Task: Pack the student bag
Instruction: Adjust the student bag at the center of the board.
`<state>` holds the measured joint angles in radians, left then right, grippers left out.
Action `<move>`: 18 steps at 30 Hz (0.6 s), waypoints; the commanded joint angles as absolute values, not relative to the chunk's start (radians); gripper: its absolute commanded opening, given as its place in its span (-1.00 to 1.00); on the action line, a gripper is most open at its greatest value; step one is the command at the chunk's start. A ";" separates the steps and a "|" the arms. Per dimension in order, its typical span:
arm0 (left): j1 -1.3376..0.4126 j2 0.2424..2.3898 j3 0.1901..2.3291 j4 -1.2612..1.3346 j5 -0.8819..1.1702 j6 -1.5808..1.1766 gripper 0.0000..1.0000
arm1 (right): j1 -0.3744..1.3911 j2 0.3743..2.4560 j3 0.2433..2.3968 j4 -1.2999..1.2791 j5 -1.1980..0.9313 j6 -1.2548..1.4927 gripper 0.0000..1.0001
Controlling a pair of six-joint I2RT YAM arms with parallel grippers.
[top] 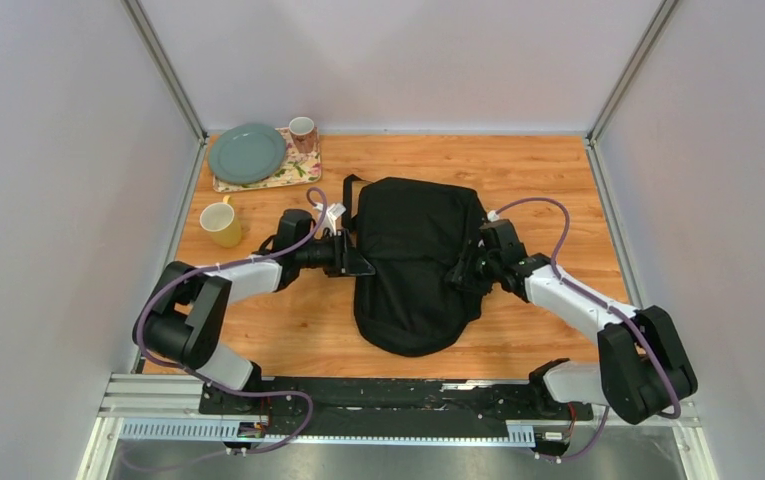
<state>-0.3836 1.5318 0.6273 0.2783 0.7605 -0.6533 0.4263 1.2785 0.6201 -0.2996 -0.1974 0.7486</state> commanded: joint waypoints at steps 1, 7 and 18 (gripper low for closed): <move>-0.394 1.448 0.580 0.259 0.764 -0.617 -0.21 | 0.431 1.284 0.755 -0.363 -0.094 0.664 -0.11; -0.393 1.309 0.480 0.161 0.687 -0.543 -0.16 | 0.380 1.273 0.775 -0.396 -0.080 0.618 -0.10; -0.390 1.119 0.610 -0.230 0.442 -0.325 0.51 | 0.370 1.019 0.816 -0.541 -0.011 0.459 -0.07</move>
